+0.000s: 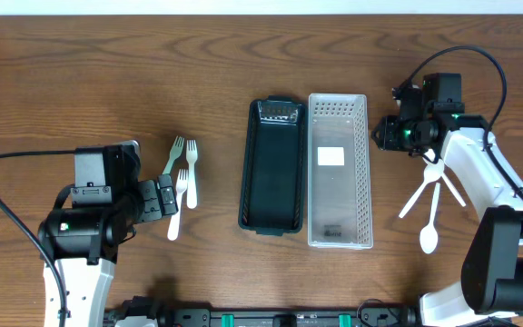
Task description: Pack container
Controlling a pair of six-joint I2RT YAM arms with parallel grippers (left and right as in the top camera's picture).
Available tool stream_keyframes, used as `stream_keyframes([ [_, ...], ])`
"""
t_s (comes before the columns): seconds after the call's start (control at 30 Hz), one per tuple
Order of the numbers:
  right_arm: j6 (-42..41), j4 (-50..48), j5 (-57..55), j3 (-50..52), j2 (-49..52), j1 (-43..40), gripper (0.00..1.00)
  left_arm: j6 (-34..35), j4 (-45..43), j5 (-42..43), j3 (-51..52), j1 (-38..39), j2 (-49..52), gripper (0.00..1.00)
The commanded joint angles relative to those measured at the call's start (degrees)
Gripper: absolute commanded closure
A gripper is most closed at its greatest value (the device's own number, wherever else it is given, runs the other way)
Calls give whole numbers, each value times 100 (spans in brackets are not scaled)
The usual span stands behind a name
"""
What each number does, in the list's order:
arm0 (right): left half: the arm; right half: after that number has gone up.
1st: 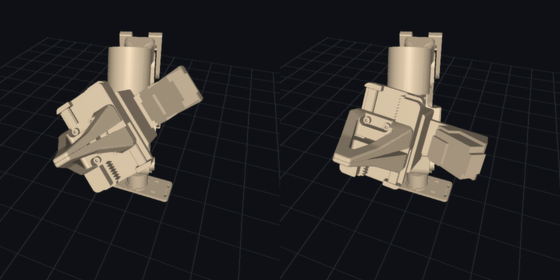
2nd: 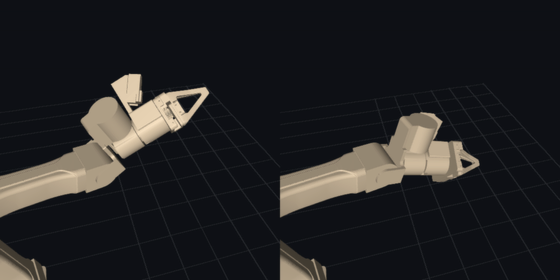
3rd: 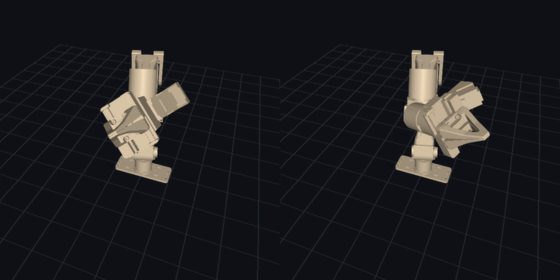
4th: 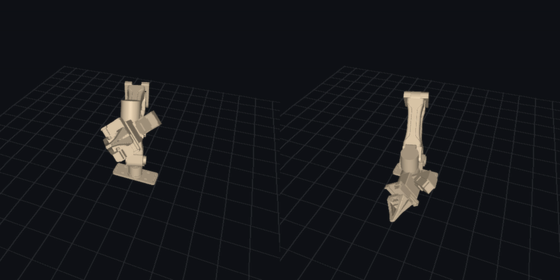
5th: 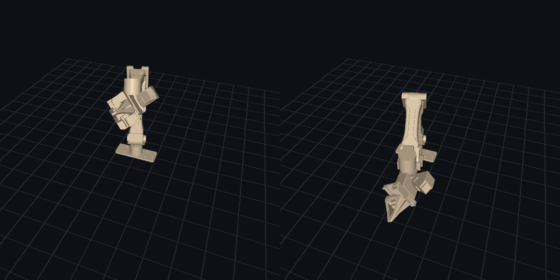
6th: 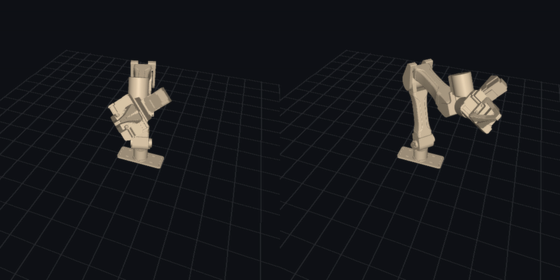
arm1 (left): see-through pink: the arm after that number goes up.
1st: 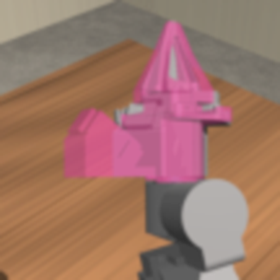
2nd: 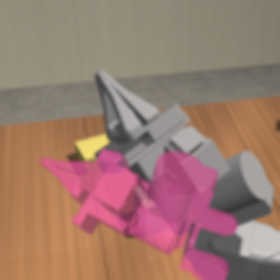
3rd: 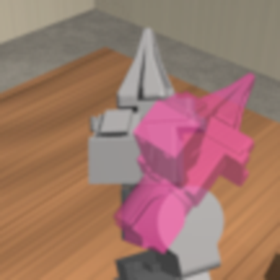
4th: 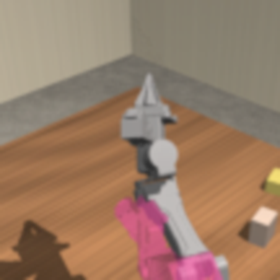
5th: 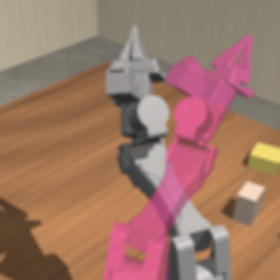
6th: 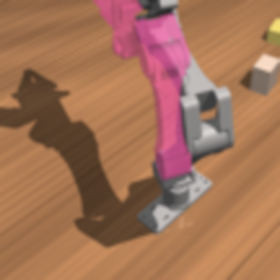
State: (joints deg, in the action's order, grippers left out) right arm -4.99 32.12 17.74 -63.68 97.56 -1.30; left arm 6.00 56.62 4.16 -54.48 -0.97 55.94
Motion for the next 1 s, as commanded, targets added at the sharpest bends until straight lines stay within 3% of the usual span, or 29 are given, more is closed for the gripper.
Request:
stream_keyframes([
  [0.0,-9,-50,-446,-72,31,50,65,33,13,17,-122,-9,0,2],
  [0.57,236,-466,98,-72,426,365,62,33,11,15,-122,-9,0,2],
  [0.87,337,-715,348,-72,426,448,55,33,11,15,-122,-9,0,2],
  [0.97,304,-634,33,-72,424,431,49,33,11,15,-122,-9,0,2],
])
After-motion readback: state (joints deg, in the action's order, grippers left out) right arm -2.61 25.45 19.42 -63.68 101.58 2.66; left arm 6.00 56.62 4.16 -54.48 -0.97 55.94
